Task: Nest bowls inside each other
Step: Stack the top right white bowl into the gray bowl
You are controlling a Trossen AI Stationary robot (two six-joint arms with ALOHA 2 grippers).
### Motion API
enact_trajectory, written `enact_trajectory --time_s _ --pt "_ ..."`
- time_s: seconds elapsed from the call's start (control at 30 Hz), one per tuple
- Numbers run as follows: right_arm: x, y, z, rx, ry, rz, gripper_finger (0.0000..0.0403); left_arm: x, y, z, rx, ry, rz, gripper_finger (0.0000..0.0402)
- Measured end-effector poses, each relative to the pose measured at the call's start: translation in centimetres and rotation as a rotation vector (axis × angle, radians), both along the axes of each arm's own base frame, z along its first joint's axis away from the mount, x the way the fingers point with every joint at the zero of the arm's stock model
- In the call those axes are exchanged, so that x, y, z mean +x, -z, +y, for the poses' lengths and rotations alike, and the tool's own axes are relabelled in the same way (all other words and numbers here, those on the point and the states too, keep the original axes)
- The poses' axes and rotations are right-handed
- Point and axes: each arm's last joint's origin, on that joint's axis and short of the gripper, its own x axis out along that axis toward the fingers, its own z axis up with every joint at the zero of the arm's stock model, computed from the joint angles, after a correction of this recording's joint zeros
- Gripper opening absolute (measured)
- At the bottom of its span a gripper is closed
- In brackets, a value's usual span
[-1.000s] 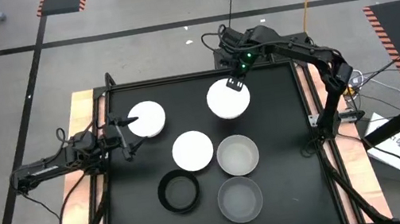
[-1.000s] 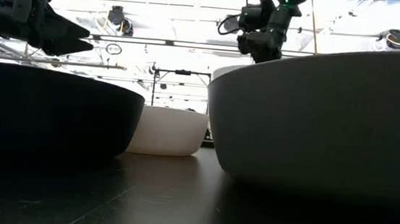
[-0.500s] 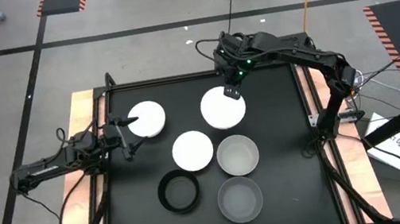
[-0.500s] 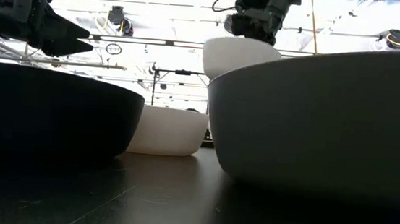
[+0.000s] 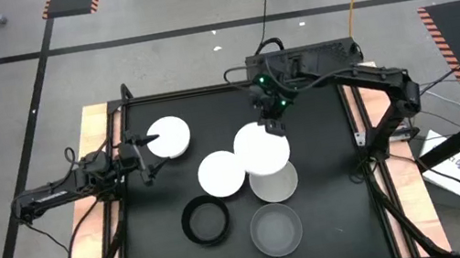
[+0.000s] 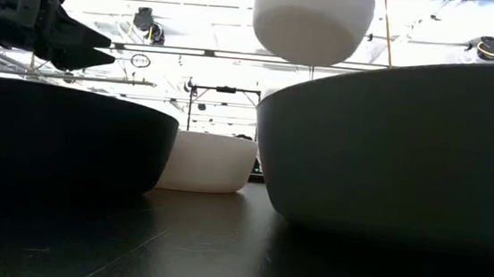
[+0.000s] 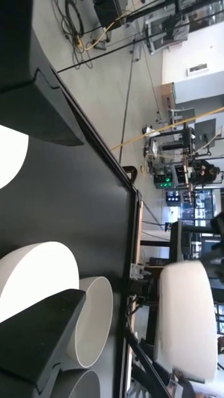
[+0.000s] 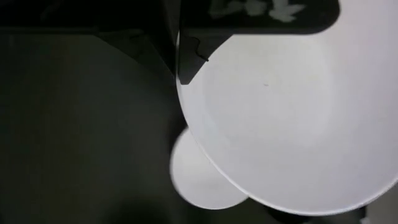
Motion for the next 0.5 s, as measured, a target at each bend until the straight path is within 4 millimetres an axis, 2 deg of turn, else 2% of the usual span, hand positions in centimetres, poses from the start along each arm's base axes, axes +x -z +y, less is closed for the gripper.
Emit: enact_trajectory --time_s 0.3,0.5 --pt "0.7 0.0 2.6 0.024 -0.036 0.008 0.0 0.0 0.0 0.0 -0.001 -0.001 0.0 0.0399" --pt "0.6 0.1 3.2 -0.003 -0.025 0.033 0.0 0.0 0.0 0.0 -0.004 -0.001 -0.001 0.0399"
